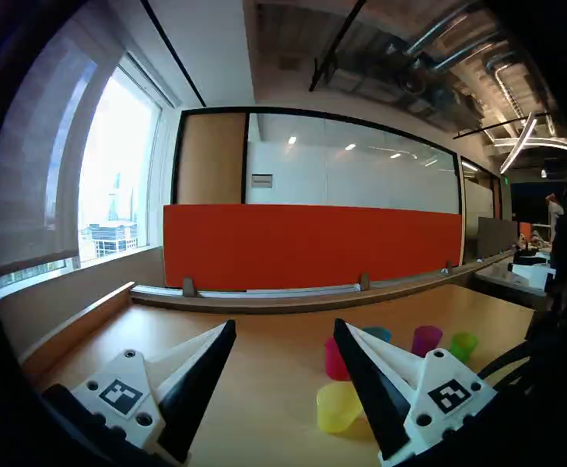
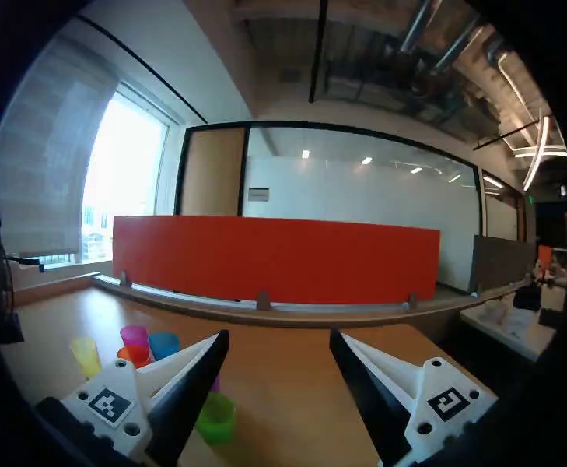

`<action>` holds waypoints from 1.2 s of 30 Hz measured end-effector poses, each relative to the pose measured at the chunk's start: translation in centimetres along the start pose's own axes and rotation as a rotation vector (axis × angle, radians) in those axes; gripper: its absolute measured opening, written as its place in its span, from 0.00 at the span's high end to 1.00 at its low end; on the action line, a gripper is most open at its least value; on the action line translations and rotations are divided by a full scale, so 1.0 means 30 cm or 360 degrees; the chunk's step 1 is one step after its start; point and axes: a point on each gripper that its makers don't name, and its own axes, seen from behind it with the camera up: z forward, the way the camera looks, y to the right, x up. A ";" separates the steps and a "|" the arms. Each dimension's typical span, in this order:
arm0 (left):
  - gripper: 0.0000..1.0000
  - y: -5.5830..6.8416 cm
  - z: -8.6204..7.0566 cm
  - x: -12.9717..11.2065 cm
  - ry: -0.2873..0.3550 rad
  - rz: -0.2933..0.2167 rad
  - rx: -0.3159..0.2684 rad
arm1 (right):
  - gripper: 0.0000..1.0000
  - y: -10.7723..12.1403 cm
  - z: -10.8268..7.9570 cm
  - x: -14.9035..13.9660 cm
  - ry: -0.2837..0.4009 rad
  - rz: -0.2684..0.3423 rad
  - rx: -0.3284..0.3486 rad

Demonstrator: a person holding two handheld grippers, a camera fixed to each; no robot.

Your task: Pour water

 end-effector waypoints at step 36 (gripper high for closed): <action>0.06 0.022 0.105 0.296 0.0045 0.0083 -0.0149 | 0.00 -0.026 0.085 0.259 0.0024 -0.0077 0.0161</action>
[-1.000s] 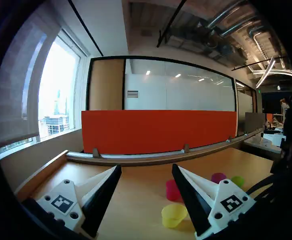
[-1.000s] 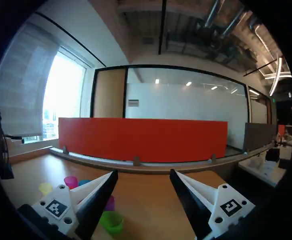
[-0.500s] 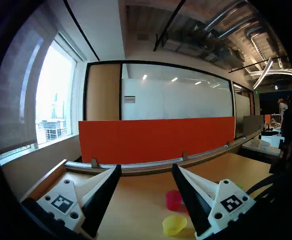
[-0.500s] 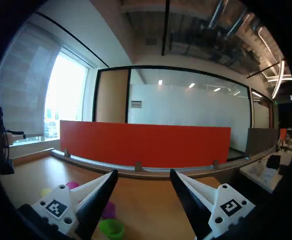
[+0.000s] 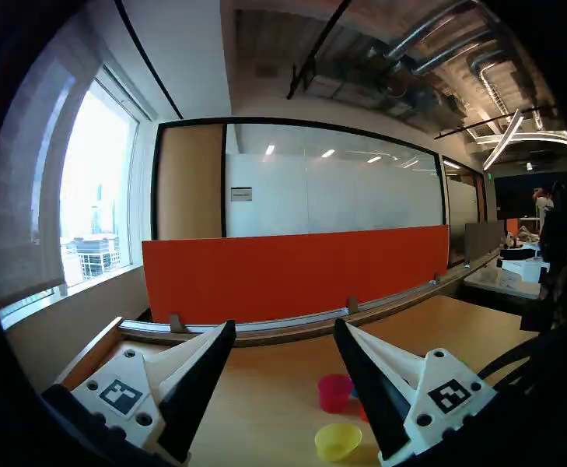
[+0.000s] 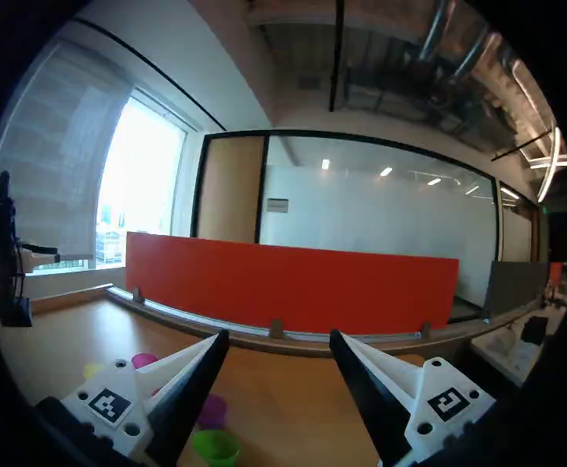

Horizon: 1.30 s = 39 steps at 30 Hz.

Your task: Pour water

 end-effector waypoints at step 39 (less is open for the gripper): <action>0.06 0.155 0.093 -0.058 -0.0297 0.0245 -0.0527 | 0.00 -0.131 0.035 -0.099 -0.0328 -0.0401 0.0560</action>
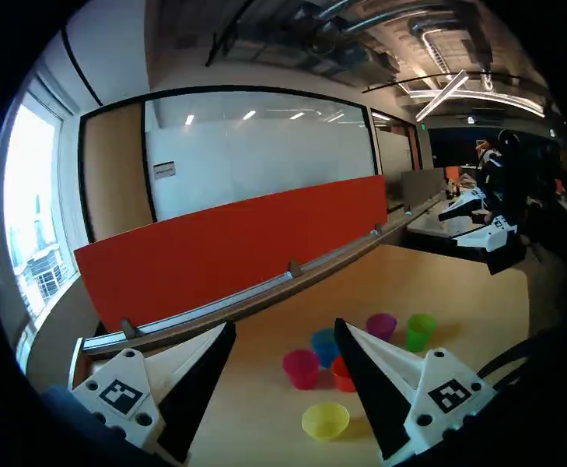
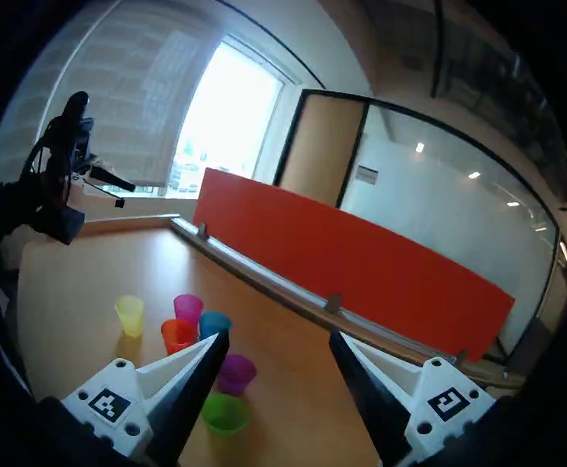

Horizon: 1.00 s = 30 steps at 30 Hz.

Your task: Pour water

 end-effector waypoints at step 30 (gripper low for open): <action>0.06 0.071 0.104 -0.046 -0.0152 -0.0014 -0.0233 | 0.00 -0.050 0.073 -0.091 -0.0206 -0.0007 0.0220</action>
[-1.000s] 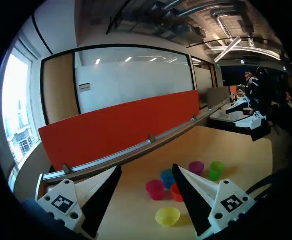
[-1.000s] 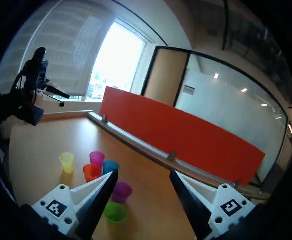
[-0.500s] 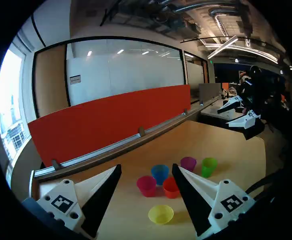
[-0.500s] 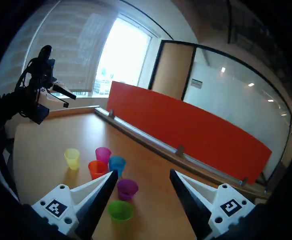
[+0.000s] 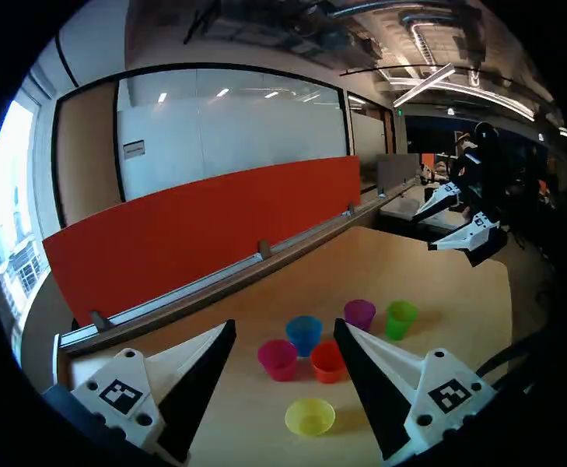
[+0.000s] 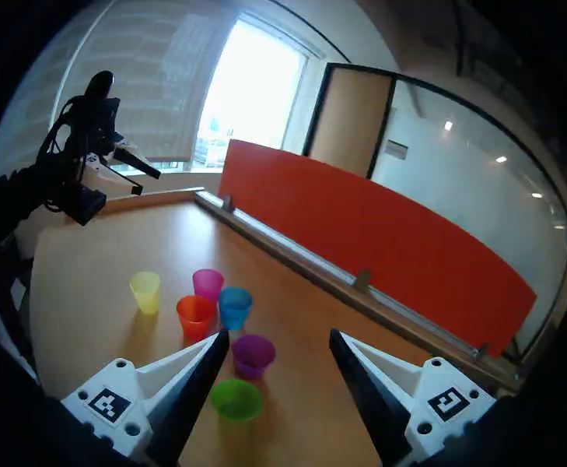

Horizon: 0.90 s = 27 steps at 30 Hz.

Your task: Pour water

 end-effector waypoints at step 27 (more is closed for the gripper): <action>0.06 0.005 0.078 -0.013 -0.0029 0.0025 -0.0030 | 0.00 -0.090 0.137 -0.284 -0.0284 0.0056 0.0206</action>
